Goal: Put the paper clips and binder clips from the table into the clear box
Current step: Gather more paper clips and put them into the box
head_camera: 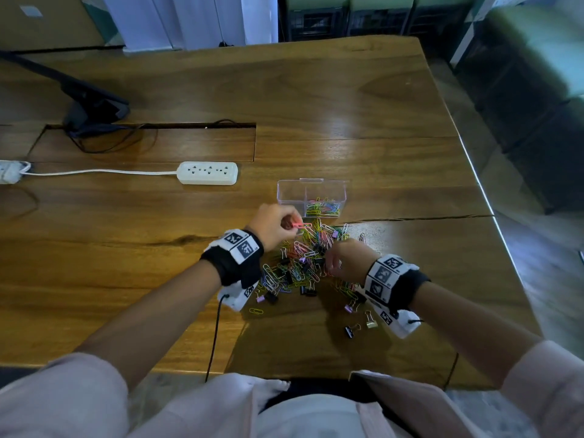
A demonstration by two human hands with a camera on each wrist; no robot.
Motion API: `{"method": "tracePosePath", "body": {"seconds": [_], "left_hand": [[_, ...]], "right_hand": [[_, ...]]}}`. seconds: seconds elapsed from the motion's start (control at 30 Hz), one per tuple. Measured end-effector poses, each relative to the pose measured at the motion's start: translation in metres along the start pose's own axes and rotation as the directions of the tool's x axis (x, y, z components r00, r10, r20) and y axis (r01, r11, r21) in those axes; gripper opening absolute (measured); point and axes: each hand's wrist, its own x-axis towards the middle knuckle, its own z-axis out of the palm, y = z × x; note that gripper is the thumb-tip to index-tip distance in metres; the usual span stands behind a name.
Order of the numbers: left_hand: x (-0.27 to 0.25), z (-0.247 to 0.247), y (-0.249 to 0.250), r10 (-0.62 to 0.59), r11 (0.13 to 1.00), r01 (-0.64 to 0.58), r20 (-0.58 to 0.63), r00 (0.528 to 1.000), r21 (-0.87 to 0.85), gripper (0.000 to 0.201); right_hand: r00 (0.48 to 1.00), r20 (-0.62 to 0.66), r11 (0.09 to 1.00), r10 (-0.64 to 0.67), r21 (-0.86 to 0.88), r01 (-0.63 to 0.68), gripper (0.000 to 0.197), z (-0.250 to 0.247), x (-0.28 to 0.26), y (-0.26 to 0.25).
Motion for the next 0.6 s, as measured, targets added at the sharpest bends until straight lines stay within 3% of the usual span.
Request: {"method": "tracePosePath", "body": {"seconds": [0.13, 0.27, 0.43, 0.6], "left_hand": [[0.022, -0.019, 0.013, 0.027, 0.996, -0.022, -0.057, 0.998, 0.081, 0.016], [0.044, -0.031, 0.023, 0.063, 0.993, -0.052, -0.102, 0.993, 0.103, 0.014], [0.062, -0.027, 0.034, 0.091, 0.991, -0.078, -0.114, 0.989, 0.110, 0.013], [0.078, -0.019, 0.042, 0.065, 0.990, -0.052, -0.096, 0.993, 0.133, 0.013]], "right_hand": [[0.995, 0.075, 0.998, 0.059, -0.016, -0.058, 0.013, 0.008, -0.010, 0.004], [0.969, 0.143, 0.975, 0.203, -0.117, -0.187, 0.035, 0.010, -0.020, 0.003], [0.943, 0.137, 0.946, 0.303, -0.166, -0.280, 0.062, 0.013, -0.028, -0.001], [0.932, 0.111, 0.926, 0.344, -0.205, -0.318, 0.068, 0.020, -0.023, -0.004]]}}
